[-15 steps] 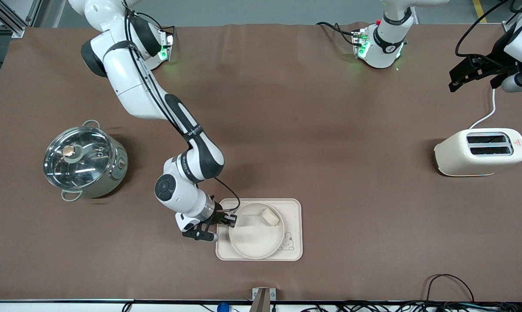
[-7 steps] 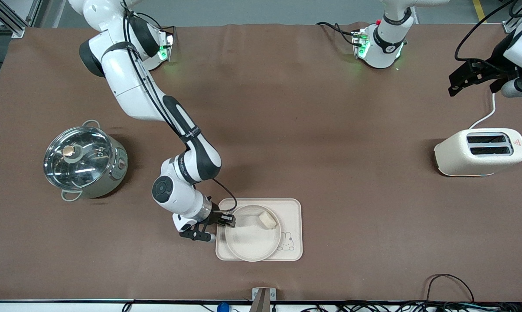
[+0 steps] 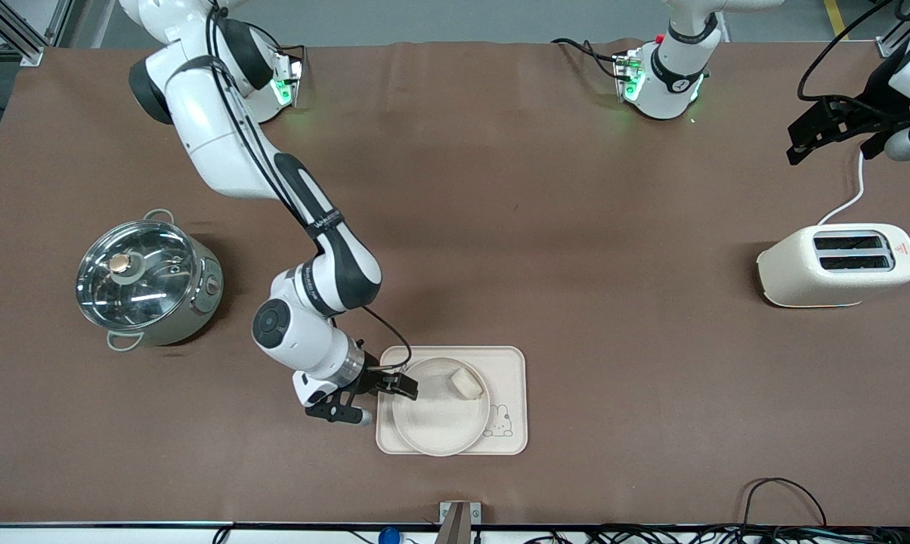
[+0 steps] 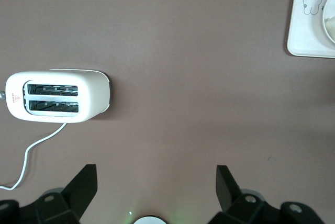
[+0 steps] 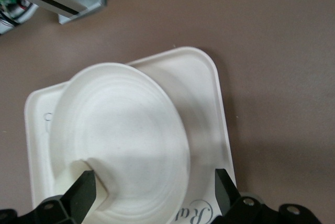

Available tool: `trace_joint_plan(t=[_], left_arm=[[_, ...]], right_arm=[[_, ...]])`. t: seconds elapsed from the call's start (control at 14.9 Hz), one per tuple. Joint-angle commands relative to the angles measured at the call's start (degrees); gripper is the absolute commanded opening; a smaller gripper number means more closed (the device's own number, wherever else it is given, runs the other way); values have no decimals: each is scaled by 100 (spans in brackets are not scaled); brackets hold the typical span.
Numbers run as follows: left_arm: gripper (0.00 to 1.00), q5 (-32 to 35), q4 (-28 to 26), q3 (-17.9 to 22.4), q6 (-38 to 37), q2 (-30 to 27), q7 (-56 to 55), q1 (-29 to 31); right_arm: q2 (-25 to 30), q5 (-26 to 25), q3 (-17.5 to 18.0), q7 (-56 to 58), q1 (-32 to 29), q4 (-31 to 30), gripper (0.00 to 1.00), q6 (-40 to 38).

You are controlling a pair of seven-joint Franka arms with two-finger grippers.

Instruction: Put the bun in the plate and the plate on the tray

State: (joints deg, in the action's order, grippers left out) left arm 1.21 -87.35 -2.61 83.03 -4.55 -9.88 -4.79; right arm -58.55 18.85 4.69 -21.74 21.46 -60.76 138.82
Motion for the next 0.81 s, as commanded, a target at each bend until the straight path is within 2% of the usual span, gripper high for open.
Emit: trace_joint_plan(t=[0.0,0.13,0.54,0.74], left_arm=[[100,19,104,50,-50,42,100,-49],[100,19,104,50,-50,51,109,-49],[100,11,104,50,-50,51,91,-57],[100,19,104,50,-42,59,91,-93]], right_arm=[[641,31,24,100,-186,-313,100,-389],[931,-91,-47,144,-370,-322,100,-942],[2214,-1444,-82,440,-862,-357,100,-3049],[2864,-1674,-179,838,-1064,-375,100,-4308]])
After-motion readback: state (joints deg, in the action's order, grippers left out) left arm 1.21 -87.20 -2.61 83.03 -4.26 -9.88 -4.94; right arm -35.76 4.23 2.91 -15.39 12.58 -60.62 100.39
